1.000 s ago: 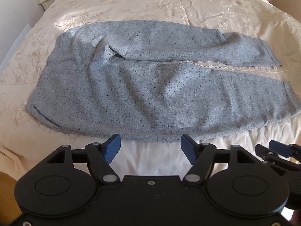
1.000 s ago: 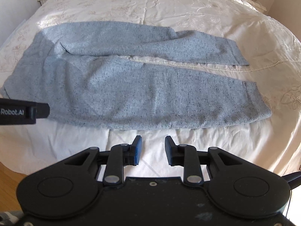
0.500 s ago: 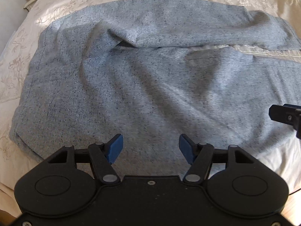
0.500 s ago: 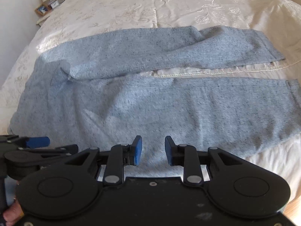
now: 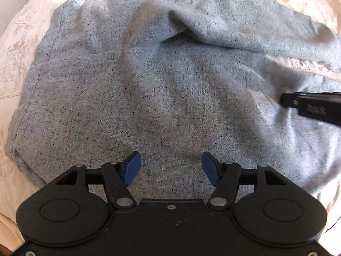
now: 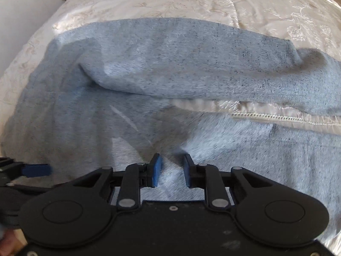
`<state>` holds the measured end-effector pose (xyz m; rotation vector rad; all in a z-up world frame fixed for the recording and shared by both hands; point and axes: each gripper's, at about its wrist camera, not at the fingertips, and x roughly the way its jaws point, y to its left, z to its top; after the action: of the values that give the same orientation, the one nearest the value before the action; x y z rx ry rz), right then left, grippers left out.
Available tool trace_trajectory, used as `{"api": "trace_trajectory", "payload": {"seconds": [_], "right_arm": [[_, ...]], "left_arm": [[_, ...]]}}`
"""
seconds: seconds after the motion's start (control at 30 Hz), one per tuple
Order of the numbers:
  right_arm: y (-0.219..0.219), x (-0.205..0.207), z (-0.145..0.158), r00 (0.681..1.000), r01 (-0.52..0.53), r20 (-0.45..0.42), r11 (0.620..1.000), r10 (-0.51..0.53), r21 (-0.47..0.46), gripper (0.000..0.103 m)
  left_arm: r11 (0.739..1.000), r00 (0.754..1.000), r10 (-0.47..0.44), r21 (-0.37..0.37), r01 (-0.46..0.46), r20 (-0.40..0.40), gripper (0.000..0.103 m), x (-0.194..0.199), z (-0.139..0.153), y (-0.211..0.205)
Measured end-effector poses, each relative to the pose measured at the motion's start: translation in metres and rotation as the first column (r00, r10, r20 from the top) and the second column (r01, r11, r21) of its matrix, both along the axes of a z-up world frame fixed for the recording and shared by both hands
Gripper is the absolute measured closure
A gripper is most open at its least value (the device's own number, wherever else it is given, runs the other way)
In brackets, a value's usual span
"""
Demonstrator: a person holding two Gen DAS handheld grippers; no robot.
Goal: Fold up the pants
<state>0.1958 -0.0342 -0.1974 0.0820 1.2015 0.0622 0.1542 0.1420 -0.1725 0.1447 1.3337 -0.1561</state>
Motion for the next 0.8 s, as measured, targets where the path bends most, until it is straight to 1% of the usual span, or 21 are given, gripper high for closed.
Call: {"api": "trace_trajectory", "payload": {"seconds": [0.03, 0.07, 0.13, 0.2, 0.23, 0.33, 0.4, 0.47, 0.5, 0.53, 0.57, 0.6, 0.7, 0.8], "right_arm": [[-0.004, 0.007, -0.007, 1.0, 0.016, -0.007, 1.0, -0.017, -0.025, 0.084], [-0.011, 0.016, -0.015, 0.999, 0.042, -0.012, 0.999, -0.042, -0.021, 0.086], [-0.025, 0.024, -0.019, 0.995, 0.104, -0.004, 0.994, -0.104, 0.013, 0.087], [-0.028, 0.026, -0.011, 0.992, 0.125, 0.018, 0.992, -0.125, 0.013, 0.087], [-0.028, 0.023, -0.004, 0.992, 0.124, 0.038, 0.992, -0.124, 0.016, 0.084], [-0.029, 0.005, 0.015, 0.988, 0.12, 0.089, 0.992, -0.123, 0.037, 0.083], [-0.036, -0.009, 0.018, 0.985, 0.146, 0.083, 0.988, -0.15, 0.053, 0.083], [-0.052, -0.021, 0.009, 0.981, 0.181, 0.055, 0.983, -0.183, 0.041, 0.083], [-0.061, -0.024, 0.004, 0.98, 0.192, 0.039, 0.981, -0.193, 0.019, 0.083], [-0.072, -0.029, -0.001, 0.979, 0.202, 0.031, 0.979, -0.201, -0.011, 0.086], [-0.087, -0.033, -0.006, 0.978, 0.207, 0.034, 0.978, -0.206, -0.038, 0.088], [-0.103, -0.037, -0.009, 0.977, 0.214, 0.038, 0.975, -0.212, -0.058, 0.088], [-0.157, -0.045, -0.013, 0.965, 0.262, 0.038, 0.958, -0.259, -0.117, 0.088], [-0.215, -0.056, -0.014, 0.945, 0.325, 0.043, 0.923, -0.323, -0.207, 0.088]], "left_arm": [[1.0, 1.0, -0.001, -0.013, 0.001, 0.005, 0.038, -0.001, 0.005, 0.002], [1.0, 1.0, -0.004, -0.025, 0.004, 0.014, 0.038, -0.001, 0.01, 0.003], [0.999, 0.999, -0.02, -0.049, 0.022, 0.045, 0.038, -0.002, 0.021, -0.002], [0.996, 0.996, -0.045, -0.074, 0.051, 0.081, 0.038, -0.002, 0.03, -0.009], [0.994, 0.993, -0.061, -0.09, 0.07, 0.099, 0.038, 0.0, 0.033, -0.016], [0.986, 0.987, -0.111, -0.111, 0.124, 0.118, 0.038, 0.003, 0.028, -0.036], [0.984, 0.983, -0.134, -0.097, 0.146, 0.122, 0.038, 0.011, 0.021, -0.054], [0.985, 0.982, -0.142, -0.08, 0.153, 0.126, 0.038, 0.018, 0.013, -0.069], [0.986, 0.981, -0.144, -0.07, 0.154, 0.129, 0.038, 0.019, 0.01, -0.073], [0.986, 0.981, -0.146, -0.056, 0.154, 0.13, 0.038, 0.021, 0.006, -0.078], [0.988, 0.98, -0.146, -0.029, 0.151, 0.131, 0.038, 0.027, 0.0, -0.083], [0.989, 0.981, -0.144, -0.002, 0.145, 0.133, 0.038, 0.03, -0.004, -0.088], [0.995, 0.985, -0.092, 0.048, 0.086, 0.143, 0.033, 0.042, -0.011, -0.091], [0.996, 0.989, -0.017, 0.087, 0.004, 0.147, 0.032, 0.059, -0.018, -0.093]]}}
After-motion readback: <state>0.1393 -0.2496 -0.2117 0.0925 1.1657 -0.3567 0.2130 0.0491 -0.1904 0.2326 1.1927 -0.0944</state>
